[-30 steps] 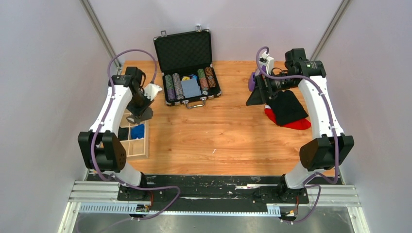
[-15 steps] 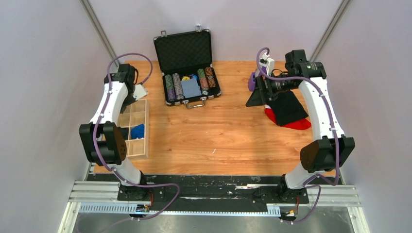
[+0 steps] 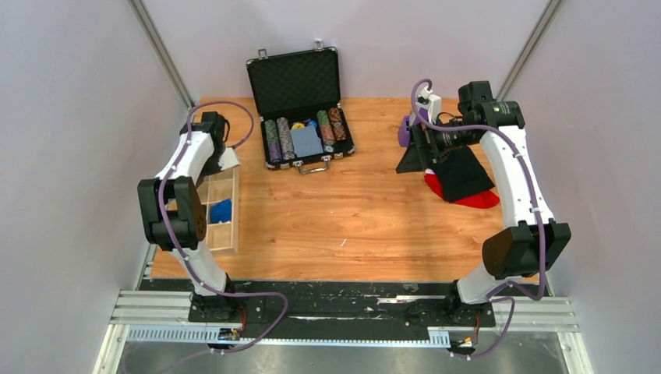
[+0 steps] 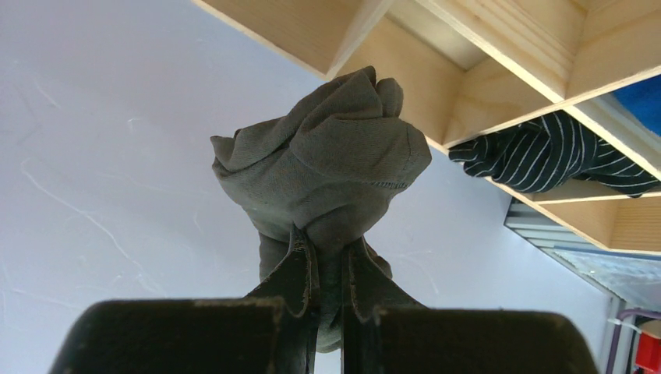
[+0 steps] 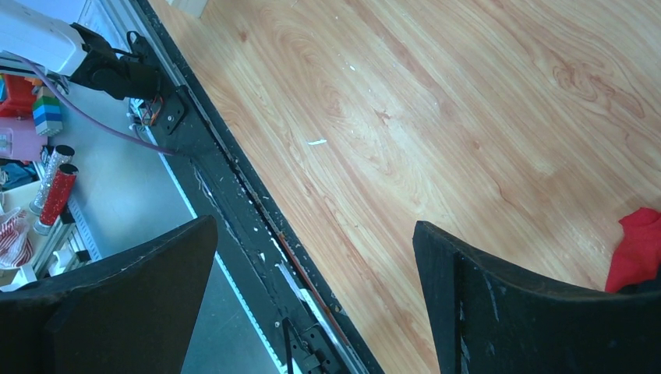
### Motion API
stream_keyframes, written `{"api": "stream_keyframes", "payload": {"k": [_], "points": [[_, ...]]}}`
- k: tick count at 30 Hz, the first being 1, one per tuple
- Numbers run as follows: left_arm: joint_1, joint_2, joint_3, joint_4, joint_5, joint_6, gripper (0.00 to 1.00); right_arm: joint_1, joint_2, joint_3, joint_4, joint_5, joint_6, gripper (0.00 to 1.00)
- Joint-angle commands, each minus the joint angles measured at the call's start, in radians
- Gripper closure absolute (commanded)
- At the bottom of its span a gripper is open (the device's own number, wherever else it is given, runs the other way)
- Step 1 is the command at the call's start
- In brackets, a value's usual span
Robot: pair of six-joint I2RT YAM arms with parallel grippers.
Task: Roll the underwear
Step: Place the underwear in the storage box.
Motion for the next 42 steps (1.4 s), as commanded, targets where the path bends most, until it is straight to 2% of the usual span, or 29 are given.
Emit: {"api": "stream_keyframes", "payload": {"k": [1, 8, 17, 26, 35, 42], "points": [[0.005, -0.026, -0.043, 0.019, -0.003, 0.015, 1.00, 0.002, -0.045, -0.027, 0.004, 0.028, -0.002, 0.00], [0.005, -0.040, -0.137, 0.074, 0.011, -0.015, 1.00, 0.003, -0.045, -0.036, 0.005, 0.023, -0.002, 0.00], [0.005, 0.001, -0.147, 0.138, 0.097, -0.037, 1.00, 0.001, -0.058, -0.090, 0.011, 0.013, 0.001, 0.00], [0.004, 0.067, -0.107, 0.117, 0.141, -0.034, 1.00, 0.002, -0.067, -0.115, 0.013, 0.026, 0.003, 0.00], [0.019, 0.049, -0.162, 0.216, 0.308, 0.004, 1.00, 0.002, -0.069, -0.147, 0.009, 0.039, -0.002, 0.00], [0.027, 0.015, -0.218, 0.294, 0.413, 0.072, 1.00, 0.001, -0.191, -0.278, -0.004, 0.042, -0.064, 0.00]]}}
